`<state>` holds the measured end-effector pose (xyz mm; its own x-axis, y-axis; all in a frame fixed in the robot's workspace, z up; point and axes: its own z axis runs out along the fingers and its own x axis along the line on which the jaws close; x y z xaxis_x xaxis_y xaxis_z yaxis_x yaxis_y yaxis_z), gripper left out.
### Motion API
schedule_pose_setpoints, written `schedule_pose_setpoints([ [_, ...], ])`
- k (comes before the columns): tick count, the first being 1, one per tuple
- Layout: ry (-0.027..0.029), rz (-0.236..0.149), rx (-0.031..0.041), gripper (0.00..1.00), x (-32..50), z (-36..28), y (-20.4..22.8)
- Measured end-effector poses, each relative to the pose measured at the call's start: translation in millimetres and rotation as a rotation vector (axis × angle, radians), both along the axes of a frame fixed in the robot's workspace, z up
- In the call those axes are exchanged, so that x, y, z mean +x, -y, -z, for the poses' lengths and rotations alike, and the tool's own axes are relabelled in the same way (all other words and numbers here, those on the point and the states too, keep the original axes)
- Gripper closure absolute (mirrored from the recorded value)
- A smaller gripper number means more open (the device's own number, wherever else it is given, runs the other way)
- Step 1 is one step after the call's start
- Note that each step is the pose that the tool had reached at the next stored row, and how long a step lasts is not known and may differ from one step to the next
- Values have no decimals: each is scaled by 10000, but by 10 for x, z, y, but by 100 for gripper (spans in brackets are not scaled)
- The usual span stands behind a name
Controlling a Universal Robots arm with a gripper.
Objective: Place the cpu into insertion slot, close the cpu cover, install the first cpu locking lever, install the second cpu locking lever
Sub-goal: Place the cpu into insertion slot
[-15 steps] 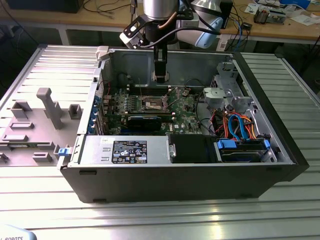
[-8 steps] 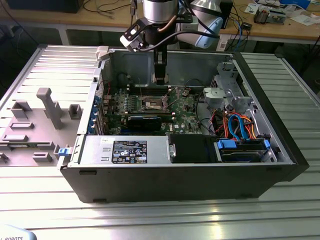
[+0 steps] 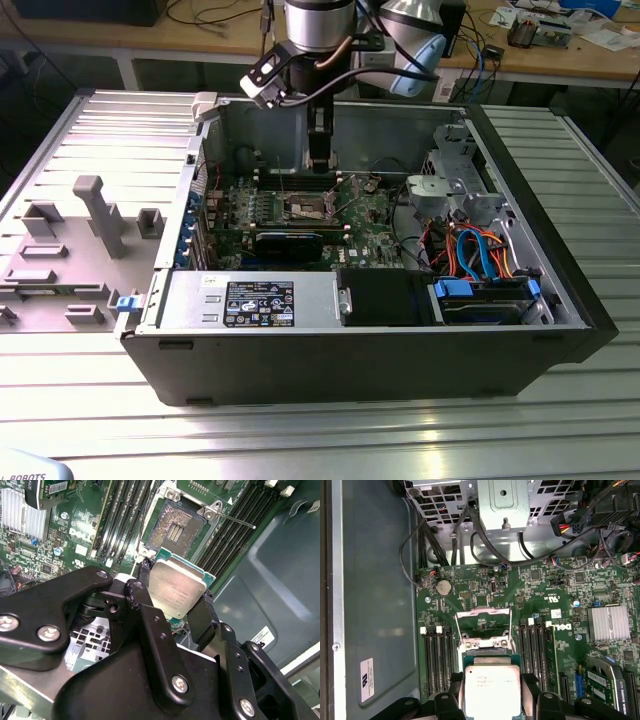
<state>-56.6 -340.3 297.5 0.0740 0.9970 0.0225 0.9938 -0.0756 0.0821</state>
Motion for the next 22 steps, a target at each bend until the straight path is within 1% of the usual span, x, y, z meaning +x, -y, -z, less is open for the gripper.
schedule_pose_setpoints([
  [6, -4, 1, -1, 46, 0, 30, 0],
  [17, -8, 1, 8, 46, 0, 37, 0],
  [22, -8, 0, 9, 46, 0, 50, 0],
])
